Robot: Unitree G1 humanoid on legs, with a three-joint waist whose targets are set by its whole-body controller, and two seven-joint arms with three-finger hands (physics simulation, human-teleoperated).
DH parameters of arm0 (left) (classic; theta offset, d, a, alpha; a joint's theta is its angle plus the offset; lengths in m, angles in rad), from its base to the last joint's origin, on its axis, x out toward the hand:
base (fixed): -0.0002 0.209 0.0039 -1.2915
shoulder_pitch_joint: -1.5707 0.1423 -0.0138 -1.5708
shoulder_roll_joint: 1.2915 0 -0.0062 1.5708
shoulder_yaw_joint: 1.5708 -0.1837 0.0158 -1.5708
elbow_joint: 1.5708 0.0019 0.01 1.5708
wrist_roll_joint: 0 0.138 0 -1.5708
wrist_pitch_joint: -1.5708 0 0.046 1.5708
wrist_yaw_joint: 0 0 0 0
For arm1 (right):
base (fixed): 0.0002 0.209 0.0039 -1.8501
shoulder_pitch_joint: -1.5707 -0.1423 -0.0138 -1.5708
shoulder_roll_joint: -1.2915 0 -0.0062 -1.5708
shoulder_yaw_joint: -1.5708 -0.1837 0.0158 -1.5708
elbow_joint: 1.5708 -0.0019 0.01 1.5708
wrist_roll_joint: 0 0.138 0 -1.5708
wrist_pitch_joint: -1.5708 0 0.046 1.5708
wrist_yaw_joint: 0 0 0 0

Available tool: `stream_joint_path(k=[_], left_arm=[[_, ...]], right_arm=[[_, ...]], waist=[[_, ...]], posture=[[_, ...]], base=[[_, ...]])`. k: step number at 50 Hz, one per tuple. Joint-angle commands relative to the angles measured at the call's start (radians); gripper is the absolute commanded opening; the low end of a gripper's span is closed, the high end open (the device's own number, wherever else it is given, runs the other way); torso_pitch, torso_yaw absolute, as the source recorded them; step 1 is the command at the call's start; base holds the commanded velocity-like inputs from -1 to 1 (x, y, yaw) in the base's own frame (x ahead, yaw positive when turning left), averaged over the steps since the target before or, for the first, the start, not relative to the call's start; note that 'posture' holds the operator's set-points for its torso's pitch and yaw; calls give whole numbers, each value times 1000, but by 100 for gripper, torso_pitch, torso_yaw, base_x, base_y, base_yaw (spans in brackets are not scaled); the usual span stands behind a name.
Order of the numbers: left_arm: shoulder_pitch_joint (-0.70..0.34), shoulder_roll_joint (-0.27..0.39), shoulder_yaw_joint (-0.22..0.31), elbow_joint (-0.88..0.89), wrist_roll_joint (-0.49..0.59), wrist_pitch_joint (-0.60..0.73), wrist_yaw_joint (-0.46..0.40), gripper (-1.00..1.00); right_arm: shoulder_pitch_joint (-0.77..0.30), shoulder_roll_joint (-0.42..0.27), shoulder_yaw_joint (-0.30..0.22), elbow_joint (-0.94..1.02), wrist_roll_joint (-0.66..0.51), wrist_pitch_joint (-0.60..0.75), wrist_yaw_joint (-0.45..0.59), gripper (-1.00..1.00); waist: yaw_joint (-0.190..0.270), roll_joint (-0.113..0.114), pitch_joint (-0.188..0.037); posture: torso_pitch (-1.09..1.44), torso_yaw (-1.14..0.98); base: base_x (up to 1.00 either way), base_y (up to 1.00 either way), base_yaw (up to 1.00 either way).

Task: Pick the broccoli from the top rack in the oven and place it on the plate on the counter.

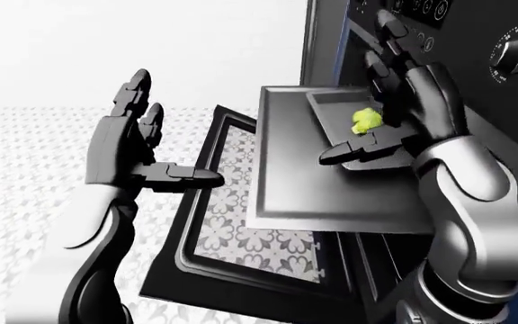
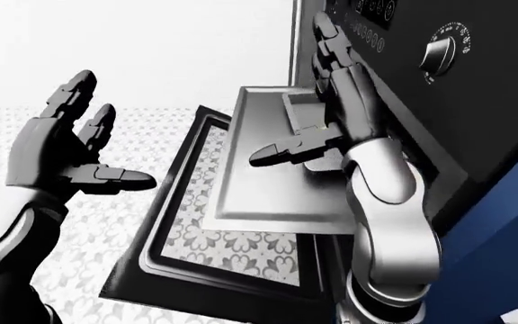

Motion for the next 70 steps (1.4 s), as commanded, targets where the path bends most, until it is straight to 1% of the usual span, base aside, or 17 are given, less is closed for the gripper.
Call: stream_joint_path(k=[1, 3, 6, 8, 12, 15, 17, 18, 21, 23, 25, 27, 37, 43, 50, 62, 70], left_arm=[[-15, 2, 1, -6, 0, -25, -2, 100], [-20, 1, -2, -10, 0, -19, 0, 100], [-30, 3, 3, -18, -4, -2, 2, 100], [-30, 4, 4, -14, -5, -7, 1, 100], [-43, 9, 13, -29, -13, 17, 4, 100], [-34, 9, 14, -33, -16, 16, 5, 100], [-34, 13, 19, -31, -19, 14, 2, 100], [-32, 15, 20, -21, -17, 3, 1, 100], [-27, 15, 19, -20, -19, -2, 3, 100], [-25, 14, 18, -23, -20, 0, 4, 100], [-25, 14, 20, -28, -22, 5, 6, 100], [-23, 14, 20, -31, -23, 5, 6, 100], [-21, 21, 30, -25, -28, -1, 3, 100], [-25, 25, 35, -29, -37, 6, 6, 100], [-40, 33, 55, -31, -62, 20, 15, 100], [-63, 46, 70, -51, -118, 54, 53, 100], [-58, 56, 71, -42, -137, 40, 65, 100]], right_arm=[[-28, -9, -9, -9, 0, -22, -10, 100], [-31, -12, -11, -11, 4, -18, -13, 100], [-44, -17, -17, -15, 14, -8, -16, 100], [-56, -21, -18, -20, 22, 2, -21, 100], [-82, -24, -14, -21, 28, 26, -33, 100], [-89, -20, -7, -21, 32, 30, -41, 100], [-86, -19, -3, -16, 32, 21, -42, 100], [-86, -16, -6, -15, 36, 16, -44, 100], [-92, -9, -13, -19, 54, 19, -51, 100], [-96, -10, -12, -17, 59, 21, -55, 100], [-102, -10, -12, -22, 64, 31, -63, 100], [-103, -10, -9, -19, 68, 29, -69, 100], [-171, -31, 30, 20, 35, 73, -72, 100], [-195, -86, 119, 50, -137, 84, 29, 100], [-277, -109, 230, 151, -527, 31, 310, 100], [-418, 14, 162, 354, -943, -259, 662, 100], [-470, 35, 138, 505, -1006, -452, 664, 100]], waist=[[0, -10, 0], [-3, -69, -19], [-2, -61, -11], [-6, -47, -27], [-12, -6, -18], [-23, 47, -20], [-34, 84, -46], [-17, 67, -24], [-18, 62, 2], [-25, 47, -16], [-18, 25, -5], [-7, -19, -12], [-7, 11, -33], [-12, 13, -34], [-19, 16, -26], [-26, 32, -20], [-30, 39, -21]], posture=[[0, 0], [0, 0], [0, 0], [0, 0], [0, 0], [0, 0], [0, 0], [0, 0], [0, 0], [0, 0], [0, 0], [0, 0], [0, 0], [0, 0], [0, 0], [0, 0], [0, 0]], base=[[32, 0, 0], [31, 0, 0], [29, 0, 0], [16, 0, 0], [15, 0, 0], [15, 0, 0], [20, 0, 0], [24, 0, 0], [15, 0, 0], [0, 0, 0], [0, 0, 0], [0, 0, 0], [0, 0, 0], [0, 0, 0], [0, 0, 0], [0, 0, 0], [0, 0, 0]])
